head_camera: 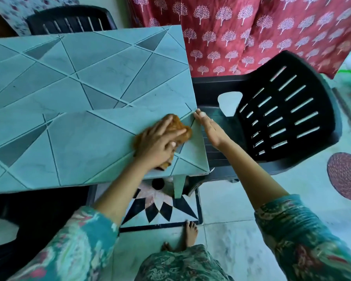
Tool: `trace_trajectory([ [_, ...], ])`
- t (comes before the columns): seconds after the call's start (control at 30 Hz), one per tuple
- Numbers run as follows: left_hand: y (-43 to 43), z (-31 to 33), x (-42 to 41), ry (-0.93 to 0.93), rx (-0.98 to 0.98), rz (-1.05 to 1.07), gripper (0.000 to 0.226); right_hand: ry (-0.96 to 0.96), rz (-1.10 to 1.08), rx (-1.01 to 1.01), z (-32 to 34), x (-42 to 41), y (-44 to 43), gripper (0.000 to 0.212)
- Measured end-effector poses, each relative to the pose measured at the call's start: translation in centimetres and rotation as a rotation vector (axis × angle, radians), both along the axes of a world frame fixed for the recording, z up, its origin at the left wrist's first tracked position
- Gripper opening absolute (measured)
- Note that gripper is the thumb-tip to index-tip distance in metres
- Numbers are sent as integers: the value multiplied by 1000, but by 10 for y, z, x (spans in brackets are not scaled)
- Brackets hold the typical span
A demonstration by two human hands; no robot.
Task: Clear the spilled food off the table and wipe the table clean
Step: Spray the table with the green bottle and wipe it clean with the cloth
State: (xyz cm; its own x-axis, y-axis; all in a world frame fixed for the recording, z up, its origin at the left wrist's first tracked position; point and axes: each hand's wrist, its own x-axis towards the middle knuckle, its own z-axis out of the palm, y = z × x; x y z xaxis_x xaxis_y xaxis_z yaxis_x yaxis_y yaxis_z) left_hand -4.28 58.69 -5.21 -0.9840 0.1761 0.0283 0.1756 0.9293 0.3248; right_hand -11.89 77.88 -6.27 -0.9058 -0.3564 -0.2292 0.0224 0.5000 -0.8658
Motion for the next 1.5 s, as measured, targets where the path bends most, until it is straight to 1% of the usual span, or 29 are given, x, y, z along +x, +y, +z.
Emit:
trace_trajectory([
  [0.07,33,-2,13,9,-11,-52,49,9,-17,2,-1,3,-3,60],
  [0.13,50,-6,46,40,6,-163,49,41,-22,49,-3,6,-2,61],
  [0.2,34,-8,77,81,21,-212,52,70,-29,47,-4,10,-3,67],
  [0.23,15,-9,87,114,21,-203,53,83,-36,40,-2,13,-4,67],
  [0.3,-31,-11,97,150,11,-107,51,115,-62,41,-3,20,-3,54],
  [0.33,-57,-12,97,133,13,-17,50,128,-68,44,-2,25,-3,50],
  [0.4,-99,-13,78,75,54,191,50,143,-65,48,-2,34,-2,48],
  [0.47,-116,-13,42,50,75,345,52,142,-60,54,-3,42,0,48],
  [0.53,-101,-10,3,40,74,380,53,146,-56,81,-4,50,4,49],
  [0.6,-62,-7,-20,29,101,335,52,155,-44,99,-3,59,7,56],
  [0.67,-18,-10,-16,36,105,230,53,173,-35,99,-3,69,8,70],
  [0.73,8,-12,12,61,95,86,55,214,-15,110,-5,77,9,88],
  [0.8,2,-14,47,104,67,-61,53,245,1,125,-9,84,11,99],
  [0.83,-8,-16,61,135,61,-91,51,254,-1,126,-11,87,13,99],
  [0.87,-23,-16,67,157,60,-63,50,259,-4,124,-12,91,13,96],
  [0.9,-39,-16,63,150,65,16,50,261,-15,118,-12,95,14,90],
  [0.97,-63,-14,34,75,71,236,52,255,-26,115,-10,104,14,78],
  [1.0,-67,-12,13,43,58,310,52,252,-37,109,-10,110,15,74],
  [1.07,-54,-6,-26,18,32,363,52,244,-55,93,-11,119,19,71],
  [1.17,-3,1,-62,-13,55,299,53,244,-60,119,-13,130,22,65],
  [1.27,50,0,-54,-20,71,94,51,233,-76,123,-15,137,21,66],
  [1.33,57,-6,-27,-7,57,-98,50,243,-79,120,-15,141,20,70],
  [1.37,48,-9,-14,14,67,-172,50,253,-83,120,-15,142,19,73],
  [1.4,32,-11,-4,39,85,-202,50,254,-87,123,-15,142,19,77],
  [1.43,13,-12,2,65,103,-174,51,257,-86,136,-15,143,18,81],
  [1.5,-22,-11,-7,63,73,21,51,263,-89,150,-16,144,17,89],
])
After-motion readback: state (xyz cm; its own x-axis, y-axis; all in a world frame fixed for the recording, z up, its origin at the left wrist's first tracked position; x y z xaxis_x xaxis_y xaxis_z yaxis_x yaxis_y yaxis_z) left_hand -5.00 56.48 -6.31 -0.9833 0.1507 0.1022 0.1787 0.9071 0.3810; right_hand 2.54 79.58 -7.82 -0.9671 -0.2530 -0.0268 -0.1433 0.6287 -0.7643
